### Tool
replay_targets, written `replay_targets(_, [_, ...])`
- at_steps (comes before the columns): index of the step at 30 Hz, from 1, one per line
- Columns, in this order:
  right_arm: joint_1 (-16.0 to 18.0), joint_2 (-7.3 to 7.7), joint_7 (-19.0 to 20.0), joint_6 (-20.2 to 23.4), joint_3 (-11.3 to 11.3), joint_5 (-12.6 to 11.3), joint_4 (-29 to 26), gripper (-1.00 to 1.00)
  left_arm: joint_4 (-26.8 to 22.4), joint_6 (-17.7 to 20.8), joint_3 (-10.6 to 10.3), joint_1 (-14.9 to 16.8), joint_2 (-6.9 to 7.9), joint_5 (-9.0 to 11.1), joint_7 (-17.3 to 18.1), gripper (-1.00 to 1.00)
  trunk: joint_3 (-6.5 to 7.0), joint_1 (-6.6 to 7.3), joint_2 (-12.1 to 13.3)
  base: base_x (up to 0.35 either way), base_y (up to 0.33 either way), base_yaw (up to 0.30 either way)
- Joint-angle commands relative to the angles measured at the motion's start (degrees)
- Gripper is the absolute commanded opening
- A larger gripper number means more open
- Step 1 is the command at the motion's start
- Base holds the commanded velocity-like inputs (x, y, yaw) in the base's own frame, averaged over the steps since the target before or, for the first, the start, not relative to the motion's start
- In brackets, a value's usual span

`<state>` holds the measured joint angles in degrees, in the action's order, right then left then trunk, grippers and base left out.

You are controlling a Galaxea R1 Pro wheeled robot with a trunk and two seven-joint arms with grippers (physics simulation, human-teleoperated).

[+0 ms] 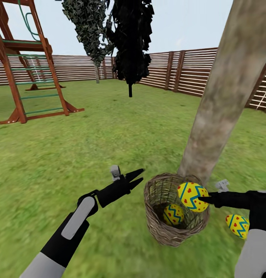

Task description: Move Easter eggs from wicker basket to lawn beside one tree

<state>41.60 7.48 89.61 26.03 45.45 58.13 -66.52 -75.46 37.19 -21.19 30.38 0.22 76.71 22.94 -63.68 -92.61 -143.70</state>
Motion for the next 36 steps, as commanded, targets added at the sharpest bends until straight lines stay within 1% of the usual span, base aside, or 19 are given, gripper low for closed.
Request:
replay_targets(1, [0.06, -0.04, 0.39, 0.60, 0.08, 0.39, 0.52, -1.00, 0.04, 0.25, 0.07, 0.03, -0.02, 0.29, 0.00, 1.00, 0.02, 0.01, -0.02, -0.118, 0.000, -0.209])
replay_targets(4, [0.06, -0.01, 0.39, 0.60, 0.08, 0.39, 0.76, -1.00, 0.10, 0.25, 0.06, 0.02, -0.26, 0.28, 0.00, 1.00, 0.22, 0.01, -0.02, -0.277, 0.000, -0.209])
replay_targets(6, [0.06, -0.01, 0.39, 0.67, 0.08, 0.32, 0.78, -1.00, 2.75, 0.17, 0.01, 0.03, -0.75, 0.28, 0.00, 1.00, 0.36, 0.01, -0.02, -0.167, -0.031, -0.209])
replay_targets(8, [0.06, -0.01, 0.39, 0.68, 0.09, 0.33, 0.78, -1.00, 2.91, 0.16, 0.01, 0.02, -1.13, 0.17, 0.00, 1.00, 0.49, 0.01, -0.02, -0.040, -0.099, -0.209])
replay_targets(9, [0.06, -0.01, 0.39, 0.74, 0.08, 0.38, 0.83, -1.00, 2.94, 0.16, 0.07, 0.02, -1.22, -0.23, 0.00, 1.00, 0.56, 0.01, -0.02, -0.124, -0.124, -0.209])
replay_targets(12, [0.06, -0.01, 0.39, 0.77, 0.08, 0.40, 1.40, -1.00, 3.81, -0.66, 0.02, 0.02, -1.31, -0.69, -0.01, 1.00, 0.74, 0.01, -0.02, -0.147, -0.224, -0.189])
replay_targets(15, [0.06, -0.02, 0.39, 0.84, 0.08, 0.41, 2.73, -1.00, 4.26, -1.14, 0.05, 0.01, -1.68, -0.76, -0.02, 1.00, 0.75, 0.01, -0.02, -0.134, -0.284, -0.014])
replay_targets(17, [0.06, -0.01, 0.39, 0.82, 0.08, 0.44, 3.82, -1.00, 4.96, -1.38, 0.02, 0.03, -1.75, -0.74, -0.01, 1.00, 0.75, 0.01, -0.02, -0.030, -0.216, -0.001])
replay_targets(20, [0.06, -0.01, 0.39, 0.86, 0.10, 0.40, 4.02, -1.00, 5.72, -2.15, 0.09, 0.03, -1.72, -0.69, 0.00, 1.00, 0.78, 0.01, -0.02, -0.004, -0.034, -0.089])
replay_targets(36, [0.06, -0.01, 0.39, 0.86, 0.17, 0.31, 4.67, -1.00, 5.86, -2.21, 0.10, 0.03, -1.85, -0.68, 0.00, 1.00, 1.38, 0.01, -0.02, 0.000, 0.000, -0.271])
